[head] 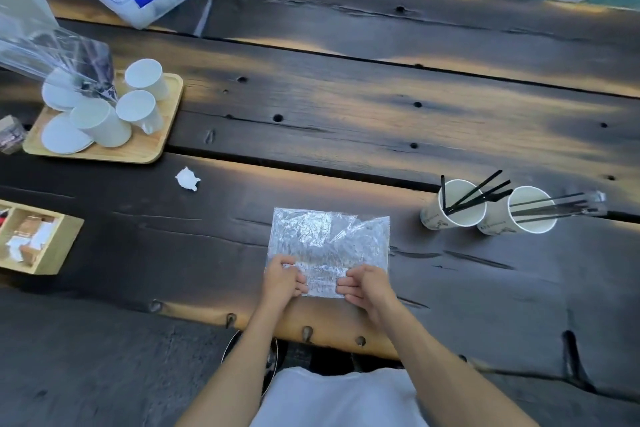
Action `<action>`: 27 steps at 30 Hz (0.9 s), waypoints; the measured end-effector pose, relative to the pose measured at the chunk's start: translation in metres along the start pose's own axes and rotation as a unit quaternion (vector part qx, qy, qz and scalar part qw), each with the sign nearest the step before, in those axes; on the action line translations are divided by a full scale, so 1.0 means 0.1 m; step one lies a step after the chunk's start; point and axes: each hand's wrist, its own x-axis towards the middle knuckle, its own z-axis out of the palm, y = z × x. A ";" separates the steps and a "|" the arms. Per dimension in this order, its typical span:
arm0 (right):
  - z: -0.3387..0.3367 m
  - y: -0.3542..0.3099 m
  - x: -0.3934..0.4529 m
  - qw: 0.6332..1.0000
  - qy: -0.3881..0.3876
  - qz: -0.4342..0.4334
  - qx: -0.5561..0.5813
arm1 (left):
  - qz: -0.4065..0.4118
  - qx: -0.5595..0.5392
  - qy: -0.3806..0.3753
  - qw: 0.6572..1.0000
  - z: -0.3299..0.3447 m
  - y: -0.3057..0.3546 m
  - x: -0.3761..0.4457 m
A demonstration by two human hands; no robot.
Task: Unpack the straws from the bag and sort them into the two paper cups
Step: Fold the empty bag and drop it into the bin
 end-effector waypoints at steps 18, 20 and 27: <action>0.15 -0.55 0.35 0.996 -0.075 0.004 0.039 | 0.000 -0.026 -0.108 0.994 0.15 0.56 0.30; 0.05 -0.58 0.43 0.998 -0.044 0.010 0.053 | -0.020 -0.072 -0.086 0.993 0.04 0.54 0.38; -0.15 -0.67 0.57 0.991 0.069 -0.042 0.110 | -0.031 -0.070 -0.004 0.997 -0.03 0.54 0.55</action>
